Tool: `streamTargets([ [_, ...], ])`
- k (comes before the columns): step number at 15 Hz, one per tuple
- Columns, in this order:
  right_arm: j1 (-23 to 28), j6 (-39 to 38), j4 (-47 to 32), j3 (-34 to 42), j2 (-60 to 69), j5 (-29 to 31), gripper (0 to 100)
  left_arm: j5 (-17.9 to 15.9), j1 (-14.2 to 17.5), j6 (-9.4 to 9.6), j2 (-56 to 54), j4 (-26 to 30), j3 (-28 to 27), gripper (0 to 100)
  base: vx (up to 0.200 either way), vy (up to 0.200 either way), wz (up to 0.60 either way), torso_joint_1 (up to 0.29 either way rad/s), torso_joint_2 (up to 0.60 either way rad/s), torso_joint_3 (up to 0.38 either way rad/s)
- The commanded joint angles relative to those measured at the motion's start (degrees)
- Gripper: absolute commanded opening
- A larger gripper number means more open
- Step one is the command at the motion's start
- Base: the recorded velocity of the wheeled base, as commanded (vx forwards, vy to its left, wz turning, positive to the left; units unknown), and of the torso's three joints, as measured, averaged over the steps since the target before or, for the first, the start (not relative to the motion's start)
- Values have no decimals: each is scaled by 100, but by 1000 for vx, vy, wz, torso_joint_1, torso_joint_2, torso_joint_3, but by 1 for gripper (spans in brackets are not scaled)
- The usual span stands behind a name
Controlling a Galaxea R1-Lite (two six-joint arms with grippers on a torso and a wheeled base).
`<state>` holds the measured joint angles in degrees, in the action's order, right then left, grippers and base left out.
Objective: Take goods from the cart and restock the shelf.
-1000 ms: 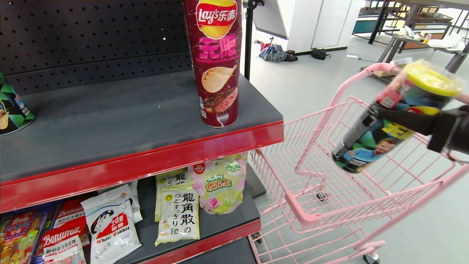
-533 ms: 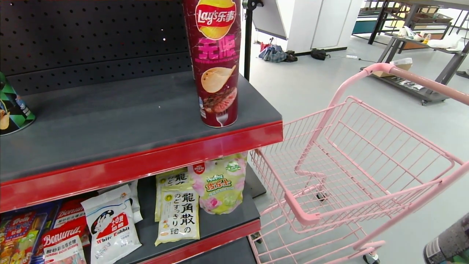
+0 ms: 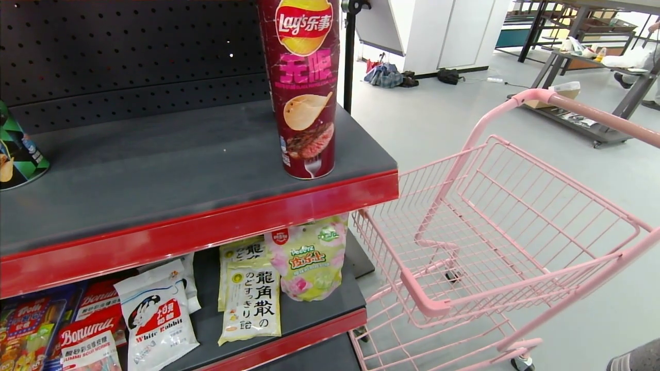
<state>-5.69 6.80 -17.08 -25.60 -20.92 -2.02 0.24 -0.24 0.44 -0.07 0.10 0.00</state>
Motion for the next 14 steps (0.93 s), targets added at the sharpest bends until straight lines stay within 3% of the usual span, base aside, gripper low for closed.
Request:
streamTargets([
  [1,-2,-12,3,64,150,0,0,2,7,0,7,-1,0,100,0,0,0,0,0,0],
  [5,-2,14,-59,134,281,9,0,2,-2,-9,7,-1,0,100,0,0,0,29,-117,-90],
  [14,-37,181,-15,231,360,-53,0,2,-2,0,7,-1,0,100,0,0,0,155,-510,-356],
])
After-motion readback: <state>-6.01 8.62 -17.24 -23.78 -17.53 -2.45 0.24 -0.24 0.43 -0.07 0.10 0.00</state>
